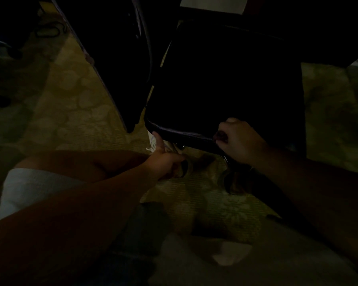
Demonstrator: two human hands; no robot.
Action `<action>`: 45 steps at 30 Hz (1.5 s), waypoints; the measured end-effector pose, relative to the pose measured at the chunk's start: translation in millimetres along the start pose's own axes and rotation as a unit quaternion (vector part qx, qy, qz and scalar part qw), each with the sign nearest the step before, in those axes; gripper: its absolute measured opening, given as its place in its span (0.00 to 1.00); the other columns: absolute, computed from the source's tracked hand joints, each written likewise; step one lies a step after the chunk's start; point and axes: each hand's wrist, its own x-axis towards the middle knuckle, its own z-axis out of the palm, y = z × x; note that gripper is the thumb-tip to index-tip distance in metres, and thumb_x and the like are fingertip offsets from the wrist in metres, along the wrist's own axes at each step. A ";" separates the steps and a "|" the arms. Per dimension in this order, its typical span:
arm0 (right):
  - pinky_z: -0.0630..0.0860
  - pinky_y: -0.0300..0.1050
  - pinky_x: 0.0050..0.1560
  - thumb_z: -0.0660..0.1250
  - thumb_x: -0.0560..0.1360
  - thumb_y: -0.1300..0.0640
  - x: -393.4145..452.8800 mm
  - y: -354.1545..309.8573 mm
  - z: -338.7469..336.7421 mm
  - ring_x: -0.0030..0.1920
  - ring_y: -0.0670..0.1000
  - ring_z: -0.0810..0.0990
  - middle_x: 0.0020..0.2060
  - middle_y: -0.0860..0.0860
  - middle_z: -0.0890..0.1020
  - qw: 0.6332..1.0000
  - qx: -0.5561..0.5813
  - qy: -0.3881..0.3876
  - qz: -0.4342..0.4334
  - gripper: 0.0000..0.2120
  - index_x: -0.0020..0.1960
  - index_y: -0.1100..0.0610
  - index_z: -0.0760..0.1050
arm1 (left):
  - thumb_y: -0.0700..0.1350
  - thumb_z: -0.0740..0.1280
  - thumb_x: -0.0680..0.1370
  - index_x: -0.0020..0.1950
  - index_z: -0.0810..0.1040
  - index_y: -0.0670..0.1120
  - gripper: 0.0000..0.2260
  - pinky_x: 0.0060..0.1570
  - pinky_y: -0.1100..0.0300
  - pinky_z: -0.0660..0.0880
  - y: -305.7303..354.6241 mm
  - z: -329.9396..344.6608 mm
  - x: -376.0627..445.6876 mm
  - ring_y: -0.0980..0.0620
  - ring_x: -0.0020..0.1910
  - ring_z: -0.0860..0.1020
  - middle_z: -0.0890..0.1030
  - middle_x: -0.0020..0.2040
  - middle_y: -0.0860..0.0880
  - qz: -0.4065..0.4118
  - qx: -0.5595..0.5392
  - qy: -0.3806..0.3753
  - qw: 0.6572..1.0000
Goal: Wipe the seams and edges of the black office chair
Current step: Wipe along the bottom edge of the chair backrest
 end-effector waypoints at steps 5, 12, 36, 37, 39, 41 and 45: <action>0.64 0.43 0.41 0.69 0.76 0.53 2.8 2.7 -2.0 0.48 0.59 0.78 0.50 0.57 0.77 0.998 0.006 0.039 0.040 0.11 0.51 0.60 0.78 | 0.33 0.65 0.81 0.72 0.25 0.70 0.52 0.48 0.43 0.72 3.6 2.7 -4.9 0.33 0.46 0.75 0.76 0.51 0.20 0.006 0.014 -0.002 1.000; 0.64 0.42 0.43 0.69 0.77 0.52 3.4 -2.1 -2.9 0.51 0.58 0.77 0.52 0.56 0.76 1.000 -0.005 -0.006 -0.001 0.12 0.54 0.59 0.77 | 0.33 0.65 0.80 0.67 0.26 0.76 0.53 0.45 0.44 0.69 5.3 3.7 -8.9 0.36 0.49 0.72 0.75 0.51 0.21 -0.009 0.006 0.009 1.000; 0.69 0.48 0.48 0.70 0.77 0.53 6.0 -13.3 -1.5 0.54 0.62 0.77 0.56 0.59 0.77 1.000 -0.014 -0.024 -0.009 0.15 0.59 0.61 0.77 | 0.34 0.65 0.81 0.70 0.23 0.70 0.53 0.35 0.53 0.68 19.1 12.0 -20.9 0.43 0.41 0.73 0.77 0.50 0.33 -0.032 0.011 0.005 0.999; 0.69 0.48 0.48 0.69 0.77 0.53 6.7 -13.4 -1.5 0.54 0.62 0.77 0.56 0.58 0.77 1.000 -0.016 -0.023 -0.011 0.14 0.58 0.61 0.77 | 0.34 0.65 0.81 0.70 0.23 0.70 0.53 0.35 0.53 0.68 18.6 11.7 -20.1 0.43 0.41 0.73 0.77 0.50 0.33 -0.030 0.013 0.006 0.999; 0.68 0.47 0.47 0.69 0.77 0.52 8.7 -10.9 -2.1 0.54 0.61 0.77 0.56 0.58 0.77 0.999 -0.002 0.010 0.032 0.14 0.58 0.60 0.77 | 0.34 0.65 0.81 0.71 0.23 0.68 0.53 0.37 0.52 0.69 19.3 12.0 -20.6 0.41 0.43 0.73 0.78 0.51 0.31 -0.030 0.015 0.003 0.999; 0.69 0.47 0.46 0.68 0.78 0.52 8.5 -11.2 -2.6 0.54 0.61 0.77 0.56 0.59 0.77 0.997 0.012 0.034 0.068 0.14 0.58 0.60 0.77 | 0.35 0.66 0.81 0.73 0.24 0.67 0.52 0.40 0.51 0.71 19.6 12.3 -21.1 0.38 0.46 0.75 0.78 0.56 0.27 -0.033 0.011 0.003 0.999; 0.67 0.46 0.46 0.68 0.78 0.53 4.6 -20.1 2.7 0.54 0.60 0.77 0.56 0.57 0.76 1.000 -0.009 -0.021 -0.010 0.14 0.59 0.60 0.77 | 0.34 0.66 0.80 0.73 0.27 0.70 0.52 0.37 0.52 0.74 16.6 12.8 -15.9 0.42 0.38 0.78 0.81 0.50 0.32 -0.032 -0.009 0.027 0.999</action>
